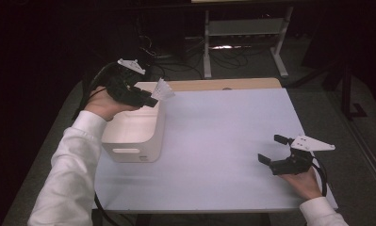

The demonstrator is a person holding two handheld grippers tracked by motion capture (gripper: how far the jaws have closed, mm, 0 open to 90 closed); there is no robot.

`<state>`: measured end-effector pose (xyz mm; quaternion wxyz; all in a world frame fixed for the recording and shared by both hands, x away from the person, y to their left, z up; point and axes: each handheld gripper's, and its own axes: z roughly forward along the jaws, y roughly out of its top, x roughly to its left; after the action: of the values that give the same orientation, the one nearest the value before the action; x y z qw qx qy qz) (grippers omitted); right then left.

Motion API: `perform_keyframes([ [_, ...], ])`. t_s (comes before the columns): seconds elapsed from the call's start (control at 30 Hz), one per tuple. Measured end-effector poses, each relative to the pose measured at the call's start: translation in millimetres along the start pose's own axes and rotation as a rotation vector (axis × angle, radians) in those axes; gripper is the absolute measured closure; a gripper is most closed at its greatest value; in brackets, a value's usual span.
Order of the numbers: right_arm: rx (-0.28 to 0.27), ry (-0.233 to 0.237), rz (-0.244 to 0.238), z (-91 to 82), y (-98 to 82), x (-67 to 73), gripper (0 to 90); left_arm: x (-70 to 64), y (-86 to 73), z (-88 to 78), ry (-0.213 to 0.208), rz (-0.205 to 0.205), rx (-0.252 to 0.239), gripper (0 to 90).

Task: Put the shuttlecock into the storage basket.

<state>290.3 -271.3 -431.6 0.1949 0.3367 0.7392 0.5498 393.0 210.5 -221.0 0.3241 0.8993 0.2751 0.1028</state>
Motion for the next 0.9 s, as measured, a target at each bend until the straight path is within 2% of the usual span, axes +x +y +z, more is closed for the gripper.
perform_keyframes([
  [0.63, 0.001, -0.002, -0.003, 0.3, -0.1, 0.3, 0.0, 2.4, -26.2, -11.6, 0.017, -0.036, -0.022, 64.2],
  [0.9, 0.004, -0.003, 0.0, 0.2, -0.1, 0.8, 0.0, 5.5, -42.9, -12.0, 0.021, -0.052, -0.012, 64.2],
])
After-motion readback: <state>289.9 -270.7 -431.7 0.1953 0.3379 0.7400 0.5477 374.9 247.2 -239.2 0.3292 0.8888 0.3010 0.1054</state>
